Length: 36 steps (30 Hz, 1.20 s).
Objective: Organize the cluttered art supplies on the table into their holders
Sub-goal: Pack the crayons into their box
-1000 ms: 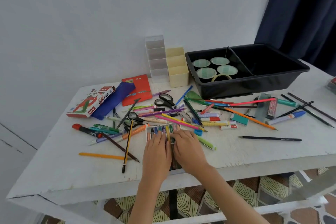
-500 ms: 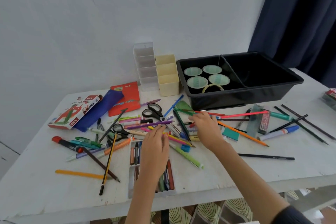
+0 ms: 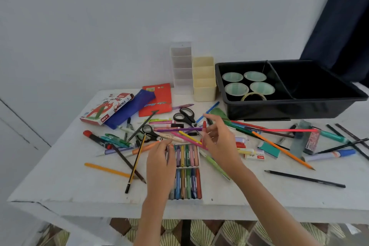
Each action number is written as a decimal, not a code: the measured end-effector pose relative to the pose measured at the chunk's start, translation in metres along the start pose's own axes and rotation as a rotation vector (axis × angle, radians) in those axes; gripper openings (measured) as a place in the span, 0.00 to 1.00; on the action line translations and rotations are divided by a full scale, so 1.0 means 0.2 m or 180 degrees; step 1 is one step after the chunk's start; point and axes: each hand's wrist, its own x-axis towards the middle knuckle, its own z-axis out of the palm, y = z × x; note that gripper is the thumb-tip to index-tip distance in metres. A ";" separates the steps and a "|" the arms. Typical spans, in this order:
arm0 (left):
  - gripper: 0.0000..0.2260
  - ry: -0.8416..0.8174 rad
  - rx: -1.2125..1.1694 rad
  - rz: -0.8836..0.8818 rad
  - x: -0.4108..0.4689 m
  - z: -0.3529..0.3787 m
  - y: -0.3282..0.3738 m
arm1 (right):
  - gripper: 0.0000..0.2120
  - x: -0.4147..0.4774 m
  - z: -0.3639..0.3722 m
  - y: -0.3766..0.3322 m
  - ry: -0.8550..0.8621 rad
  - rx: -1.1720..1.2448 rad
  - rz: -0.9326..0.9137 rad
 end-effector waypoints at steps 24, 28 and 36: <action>0.31 -0.0804 -0.2062 -0.1291 -0.41 -0.29 -0.07 | 0.11 -0.49 0.60 0.09 0.0036 -0.2500 -0.1113; 0.25 -0.0879 -0.1852 -0.1184 -0.41 -0.27 -0.08 | 0.18 -0.51 0.59 0.10 -0.0335 -0.2783 -0.1085; 0.21 -0.1012 0.0029 0.0035 -0.22 -0.15 -0.13 | 0.29 -0.35 0.39 0.11 -0.0316 -0.3001 -0.0604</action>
